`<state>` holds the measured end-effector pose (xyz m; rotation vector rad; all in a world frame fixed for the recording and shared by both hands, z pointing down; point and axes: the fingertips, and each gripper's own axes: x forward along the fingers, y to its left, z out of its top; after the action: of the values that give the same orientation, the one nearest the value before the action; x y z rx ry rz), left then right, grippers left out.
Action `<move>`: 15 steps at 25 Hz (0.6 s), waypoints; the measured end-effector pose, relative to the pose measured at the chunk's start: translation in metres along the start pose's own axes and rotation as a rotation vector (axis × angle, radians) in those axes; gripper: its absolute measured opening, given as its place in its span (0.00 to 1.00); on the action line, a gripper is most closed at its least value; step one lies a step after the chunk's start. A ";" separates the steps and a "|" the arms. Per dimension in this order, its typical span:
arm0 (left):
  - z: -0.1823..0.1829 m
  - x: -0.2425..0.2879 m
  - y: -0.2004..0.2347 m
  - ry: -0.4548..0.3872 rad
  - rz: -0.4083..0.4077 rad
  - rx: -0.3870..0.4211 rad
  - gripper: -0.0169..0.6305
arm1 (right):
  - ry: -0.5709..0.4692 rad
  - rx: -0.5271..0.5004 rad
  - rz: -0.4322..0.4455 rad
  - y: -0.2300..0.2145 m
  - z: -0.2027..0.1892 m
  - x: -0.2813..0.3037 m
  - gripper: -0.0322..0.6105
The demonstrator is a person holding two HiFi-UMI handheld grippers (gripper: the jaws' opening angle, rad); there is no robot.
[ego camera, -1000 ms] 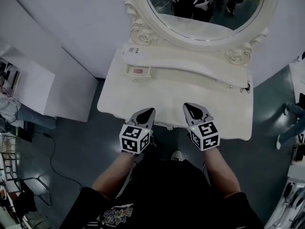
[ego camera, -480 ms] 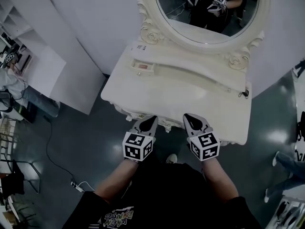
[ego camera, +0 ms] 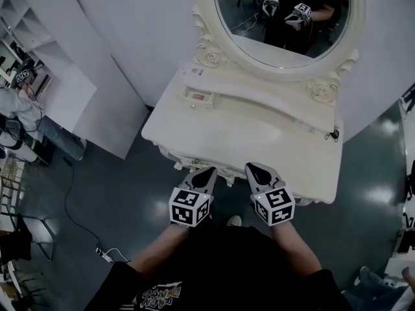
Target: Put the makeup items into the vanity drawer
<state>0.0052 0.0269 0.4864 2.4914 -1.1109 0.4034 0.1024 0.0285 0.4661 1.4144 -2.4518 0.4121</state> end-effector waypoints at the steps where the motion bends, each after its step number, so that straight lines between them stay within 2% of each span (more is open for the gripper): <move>1: 0.001 0.000 0.000 -0.002 0.002 0.000 0.04 | -0.001 0.002 0.002 0.000 0.000 0.001 0.09; 15: -0.002 0.001 0.009 -0.005 0.025 -0.020 0.04 | 0.015 0.003 0.022 0.001 -0.002 0.006 0.09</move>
<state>-0.0011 0.0217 0.4903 2.4651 -1.1430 0.3914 0.0995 0.0251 0.4700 1.3818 -2.4576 0.4292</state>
